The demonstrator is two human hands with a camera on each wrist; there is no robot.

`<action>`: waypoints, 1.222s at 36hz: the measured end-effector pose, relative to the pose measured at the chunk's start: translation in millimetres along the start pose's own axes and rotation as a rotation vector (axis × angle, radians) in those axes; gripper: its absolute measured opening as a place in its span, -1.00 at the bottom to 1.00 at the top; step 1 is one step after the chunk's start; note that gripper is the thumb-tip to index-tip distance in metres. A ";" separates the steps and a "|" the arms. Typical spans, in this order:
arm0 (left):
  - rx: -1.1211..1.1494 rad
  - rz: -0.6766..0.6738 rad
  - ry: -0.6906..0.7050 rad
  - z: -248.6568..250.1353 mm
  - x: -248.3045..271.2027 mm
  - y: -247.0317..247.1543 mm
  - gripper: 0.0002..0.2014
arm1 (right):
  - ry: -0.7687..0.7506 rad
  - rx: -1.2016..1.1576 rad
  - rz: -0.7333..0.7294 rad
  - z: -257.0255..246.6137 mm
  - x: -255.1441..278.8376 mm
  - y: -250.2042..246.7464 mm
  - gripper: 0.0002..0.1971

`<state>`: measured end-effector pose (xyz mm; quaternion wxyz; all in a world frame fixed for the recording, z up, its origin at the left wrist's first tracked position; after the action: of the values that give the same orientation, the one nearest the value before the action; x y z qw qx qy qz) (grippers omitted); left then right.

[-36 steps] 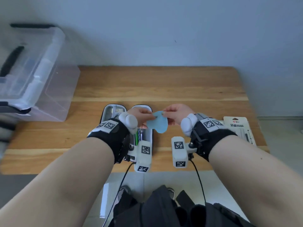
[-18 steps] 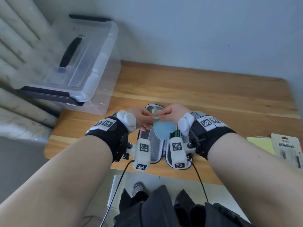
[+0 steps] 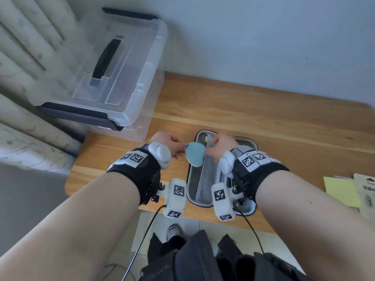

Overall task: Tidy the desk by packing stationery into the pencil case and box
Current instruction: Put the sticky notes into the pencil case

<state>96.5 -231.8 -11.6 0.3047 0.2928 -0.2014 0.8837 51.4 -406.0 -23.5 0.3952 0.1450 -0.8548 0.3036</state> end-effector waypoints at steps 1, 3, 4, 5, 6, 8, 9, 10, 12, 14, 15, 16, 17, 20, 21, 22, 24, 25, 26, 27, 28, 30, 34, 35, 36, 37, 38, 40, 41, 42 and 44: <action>-0.016 -0.006 -0.004 4.3 -4.4 9.5 -0.87 | 0.023 0.032 -0.020 9.1 0.9 -2.5 -0.67; -0.056 -0.030 -0.013 13.2 -12.4 28.9 -0.87 | 0.070 0.111 -0.026 25.3 1.4 -10.1 -0.59; -0.074 -0.044 -0.013 18.8 -16.2 38.9 -0.85 | 0.088 0.156 -0.025 32.6 1.8 -15.7 -0.58; -0.088 -0.053 -0.007 24.8 -20.4 49.1 -0.83 | 0.120 0.190 -0.033 41.4 2.5 -21.5 -0.58; -0.100 -0.057 -0.001 28.4 -22.6 54.2 -0.82 | 0.149 0.216 -0.047 45.2 4.2 -24.3 -0.58; -0.119 -0.081 0.006 39.6 -30.6 74.8 -0.82 | 0.212 0.221 -0.084 62.6 9.5 -35.5 -0.57; -0.125 -0.089 0.009 44.2 -34.3 84.2 -0.83 | 0.227 0.211 -0.089 70.7 11.7 -40.6 -0.58; -0.135 -0.098 0.011 48.1 -38.1 93.3 -0.84 | 0.231 0.202 -0.082 78.4 13.1 -46.0 -0.61; -0.169 -0.108 0.010 54.3 -47.5 110.4 -0.85 | 0.218 0.149 -0.058 92.9 17.2 -55.4 -0.73; -0.219 -0.094 0.002 56.0 -55.8 122.3 -0.85 | 0.189 0.077 -0.026 105.8 20.1 -59.7 -0.76; -0.247 -0.087 0.001 56.2 -59.6 128.1 -0.85 | 0.175 0.055 -0.010 110.3 21.7 -60.9 -0.75; -0.282 -0.085 -0.005 56.4 -64.7 137.5 -0.84 | 0.162 0.036 0.001 117.5 21.5 -62.9 -0.74; -0.319 -0.080 -0.012 56.4 -68.9 145.6 -0.84 | 0.156 0.020 0.007 122.7 20.7 -63.8 -0.76; -0.373 -0.069 -0.031 54.9 -77.8 163.9 -0.85 | 0.141 -0.004 0.013 132.5 14.7 -64.3 -0.69; -0.385 -0.063 -0.032 56.4 -80.5 167.8 -0.85 | 0.135 -0.014 0.015 133.1 13.2 -65.9 -0.66; -0.399 -0.060 -0.031 59.1 -83.2 170.9 -0.86 | 0.125 -0.023 0.019 133.3 11.4 -68.5 -0.65; -0.436 -0.066 -0.034 65.7 -89.2 175.3 -0.87 | 0.105 -0.037 0.021 131.2 7.6 -76.1 -0.64; -0.451 -0.058 -0.035 68.9 -92.6 175.6 -0.87 | 0.097 -0.038 0.016 130.4 5.4 -79.8 -0.64; -0.460 -0.041 -0.034 71.0 -94.6 173.7 -0.86 | 0.086 -0.039 0.013 129.0 3.8 -81.8 -0.63; -0.464 -0.020 -0.035 72.6 -97.6 172.0 -0.86 | 0.077 -0.041 0.008 127.8 2.4 -83.7 -0.62; -0.467 0.003 -0.037 73.5 -100.8 170.5 -0.86 | 0.067 -0.043 0.006 127.9 0.5 -85.9 -0.61; -0.458 0.046 -0.045 74.5 -104.8 168.5 -0.86 | 0.048 -0.044 0.007 128.6 -2.0 -89.7 -0.62; -0.457 0.035 -0.041 78.9 -112.6 169.9 -0.84 | 0.000 -0.078 0.020 126.7 -4.7 -98.6 -0.66; -0.475 0.024 -0.039 81.6 -114.0 169.8 -0.85 | -0.009 -0.081 0.020 125.4 -5.2 -100.5 -0.67; -0.496 0.012 -0.038 84.8 -115.4 169.7 -0.85 | -0.016 -0.080 0.021 124.8 -5.5 -102.4 -0.68; -0.526 -0.002 -0.037 89.1 -117.4 169.9 -0.84 | -0.019 -0.078 0.022 124.9 -5.4 -105.1 -0.68; -0.567 -0.018 -0.040 92.4 -119.1 169.0 -0.82 | -0.023 -0.078 0.019 124.4 -5.6 -106.4 -0.69; -0.654 -0.046 -0.052 100.0 -121.5 166.4 -0.77 | -0.037 -0.091 0.015 122.1 -5.3 -108.6 -0.72; -0.698 -0.059 -0.059 103.9 -122.0 164.6 -0.75 | -0.046 -0.094 0.016 119.4 -4.8 -109.3 -0.73; -0.751 -0.076 -0.062 107.9 -122.5 163.1 -0.72 | -0.056 -0.090 0.018 115.6 -3.9 -109.8 -0.74; -0.879 -0.096 -0.060 116.0 -121.8 160.5 -0.68 | -0.095 -0.083 0.030 105.7 -1.3 -110.9 -0.77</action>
<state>115.2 -462.7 -31.4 0.4352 0.1699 -0.5531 0.6898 44.2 -558.7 -32.9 0.3554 0.1301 -0.8864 0.2666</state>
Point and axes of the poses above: each hand's wrist, its own x-axis away from the middle knuckle, its own y-axis out of the palm, z = x × y, the point moved 8 cm from there along -x, towards the middle knuckle, and after that the axes turned 15 degrees about -z, right-handed, at the moved point
